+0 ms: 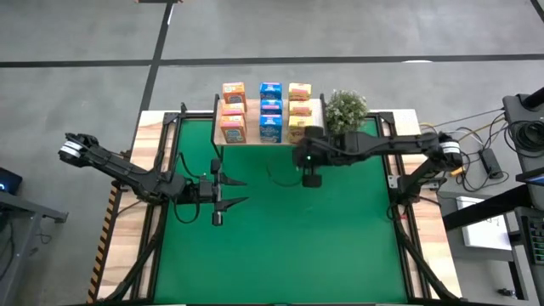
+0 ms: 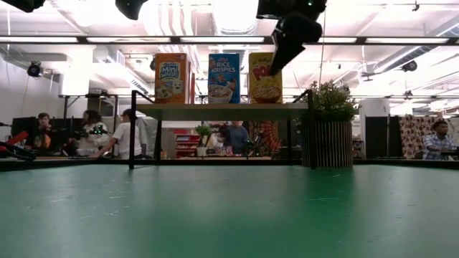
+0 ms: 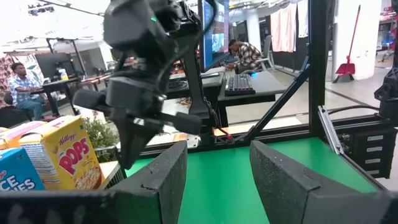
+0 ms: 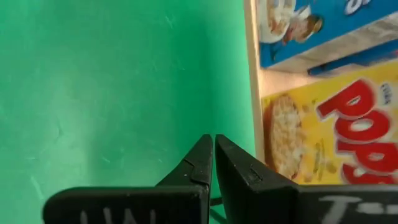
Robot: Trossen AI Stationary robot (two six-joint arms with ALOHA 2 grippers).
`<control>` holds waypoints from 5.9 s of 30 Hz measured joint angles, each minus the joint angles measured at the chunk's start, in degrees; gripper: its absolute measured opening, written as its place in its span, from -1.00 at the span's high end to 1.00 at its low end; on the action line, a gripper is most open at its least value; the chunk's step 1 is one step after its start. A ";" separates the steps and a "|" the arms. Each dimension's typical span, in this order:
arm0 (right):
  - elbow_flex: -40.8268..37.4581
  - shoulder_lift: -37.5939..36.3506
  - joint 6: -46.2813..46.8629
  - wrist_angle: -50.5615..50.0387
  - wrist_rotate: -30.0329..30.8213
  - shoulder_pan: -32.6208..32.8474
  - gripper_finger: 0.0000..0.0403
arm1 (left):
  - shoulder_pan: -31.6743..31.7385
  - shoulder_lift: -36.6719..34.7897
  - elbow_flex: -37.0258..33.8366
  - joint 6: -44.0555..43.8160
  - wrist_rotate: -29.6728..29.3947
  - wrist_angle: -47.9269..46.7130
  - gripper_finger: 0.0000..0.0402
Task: Stack cereal on shelf
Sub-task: Put the yellow cereal box on the shelf, then return to Home Position
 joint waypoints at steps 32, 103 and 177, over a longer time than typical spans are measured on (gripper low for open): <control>-28.47 -4.91 1.38 44.53 17.80 -0.08 0.96 | 0.02 0.02 0.00 -0.34 0.00 -1.36 0.21; -29.30 -7.11 3.03 46.51 15.43 6.16 0.96 | -1.18 -6.01 -0.02 -0.04 0.02 -10.12 0.21; -81.36 -84.63 -6.45 69.86 -0.52 9.24 0.96 | -3.63 -58.83 -21.57 -0.33 -27.41 -30.49 0.21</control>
